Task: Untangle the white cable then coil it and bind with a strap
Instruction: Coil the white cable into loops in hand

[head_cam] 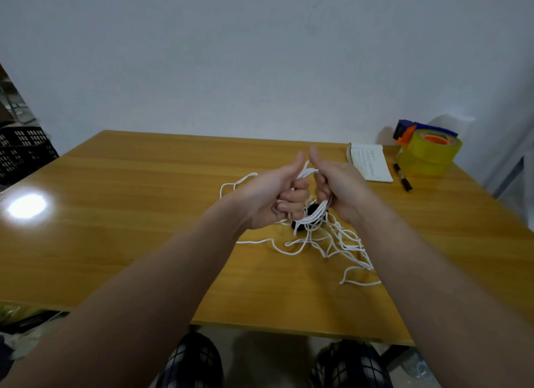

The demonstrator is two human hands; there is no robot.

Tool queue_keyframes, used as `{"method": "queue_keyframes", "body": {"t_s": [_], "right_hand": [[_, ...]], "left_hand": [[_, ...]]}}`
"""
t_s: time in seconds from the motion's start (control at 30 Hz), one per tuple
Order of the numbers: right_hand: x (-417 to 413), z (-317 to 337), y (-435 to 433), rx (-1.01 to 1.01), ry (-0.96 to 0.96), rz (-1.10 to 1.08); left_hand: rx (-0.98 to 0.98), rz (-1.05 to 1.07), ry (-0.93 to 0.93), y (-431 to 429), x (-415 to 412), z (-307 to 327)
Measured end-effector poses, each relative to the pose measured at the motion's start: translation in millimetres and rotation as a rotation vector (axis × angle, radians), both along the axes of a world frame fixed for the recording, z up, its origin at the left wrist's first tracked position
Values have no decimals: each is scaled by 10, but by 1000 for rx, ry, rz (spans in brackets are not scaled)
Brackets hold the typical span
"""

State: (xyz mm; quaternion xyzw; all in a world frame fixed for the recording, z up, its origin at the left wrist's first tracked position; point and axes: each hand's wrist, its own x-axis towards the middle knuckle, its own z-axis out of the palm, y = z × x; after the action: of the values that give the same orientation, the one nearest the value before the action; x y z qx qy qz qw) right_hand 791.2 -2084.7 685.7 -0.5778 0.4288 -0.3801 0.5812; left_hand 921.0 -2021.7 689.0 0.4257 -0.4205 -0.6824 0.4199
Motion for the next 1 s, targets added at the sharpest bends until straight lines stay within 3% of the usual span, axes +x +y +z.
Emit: {"method": "queue_keyframes", "body": {"t_s": [0.17,0.27,0.37,0.47,0.6,0.67,0.77,0.9,1.0], "right_hand": [[-124,-98,-9,-6,-43,140],[-231,-169,-30,-106,-9,240],[-249,-127,-32,-331,250,208],[-203,-171,-62,-601,612,182],[-83,-281,35,-704,1254,363],[20,-263,100,-770,1360,433],[92,-235,132,-887,1288,436],[-71,-307,22,-745,824,304],[-203,-344,-13,-854,748,297]], "left_hand": [[-2,247,316,-57,14,47],[-87,303,363,-34,126,133],[-155,327,425,-22,232,223],[-176,365,359,-77,266,257],[-166,402,281,-213,167,198],[-187,394,224,-304,129,124],[-270,495,94,-401,208,53],[-300,638,10,-420,422,39],[-327,606,-105,-400,371,5]]}}
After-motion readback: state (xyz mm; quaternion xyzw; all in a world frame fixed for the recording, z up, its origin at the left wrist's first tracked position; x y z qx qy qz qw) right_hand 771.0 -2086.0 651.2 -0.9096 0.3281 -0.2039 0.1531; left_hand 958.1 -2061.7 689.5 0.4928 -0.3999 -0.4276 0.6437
